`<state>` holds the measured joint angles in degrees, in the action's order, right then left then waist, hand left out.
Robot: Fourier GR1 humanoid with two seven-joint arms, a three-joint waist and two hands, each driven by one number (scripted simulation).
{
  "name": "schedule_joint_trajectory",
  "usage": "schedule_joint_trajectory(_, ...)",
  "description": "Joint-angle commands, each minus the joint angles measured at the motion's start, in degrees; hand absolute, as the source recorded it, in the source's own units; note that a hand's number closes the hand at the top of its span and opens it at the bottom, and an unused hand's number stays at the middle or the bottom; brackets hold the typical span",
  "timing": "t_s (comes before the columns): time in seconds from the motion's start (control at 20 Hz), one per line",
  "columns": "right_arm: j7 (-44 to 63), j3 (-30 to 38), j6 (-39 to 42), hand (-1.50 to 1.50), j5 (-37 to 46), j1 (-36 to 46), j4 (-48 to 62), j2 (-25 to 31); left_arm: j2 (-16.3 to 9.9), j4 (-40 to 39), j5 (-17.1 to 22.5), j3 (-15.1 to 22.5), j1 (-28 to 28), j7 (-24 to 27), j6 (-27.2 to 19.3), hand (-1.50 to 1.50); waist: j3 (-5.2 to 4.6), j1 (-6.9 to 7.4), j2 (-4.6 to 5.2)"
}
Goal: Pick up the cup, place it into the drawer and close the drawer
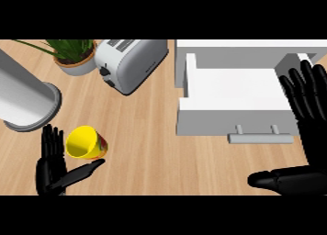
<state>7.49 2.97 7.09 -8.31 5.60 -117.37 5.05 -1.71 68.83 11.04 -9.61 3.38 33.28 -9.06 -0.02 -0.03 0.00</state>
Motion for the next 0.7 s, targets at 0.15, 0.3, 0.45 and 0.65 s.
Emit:
schedule_joint_trajectory(0.15, 2.7, -1.9, -0.8, -1.50, 0.9, 1.1, -2.0, -0.7, -1.4, -7.5, 1.2, -2.3, -3.5, 3.2, 0.7, -1.50, 0.01, 0.01, -0.01)
schedule_joint_trajectory(0.3, 5.3, -1.1, -1.4, -1.50, -0.3, 0.2, -4.2, -0.6, -2.0, -8.8, 1.1, -1.8, -4.8, 2.6, 1.3, -1.50, 0.01, -0.02, -0.02)
schedule_joint_trajectory(0.45, 3.9, -0.6, -0.3, -1.50, -0.2, 0.5, -3.7, 0.0, -3.8, -18.0, 1.6, -4.0, -9.1, 8.0, 3.4, -1.50, 0.00, -0.07, 0.01)
schedule_joint_trajectory(0.65, 1.4, -2.0, -0.5, -1.50, 1.7, 0.2, -2.0, -1.1, -1.8, -21.4, 1.6, -3.0, -9.0, 11.6, 4.6, -1.50, 0.00, -0.07, 0.02)
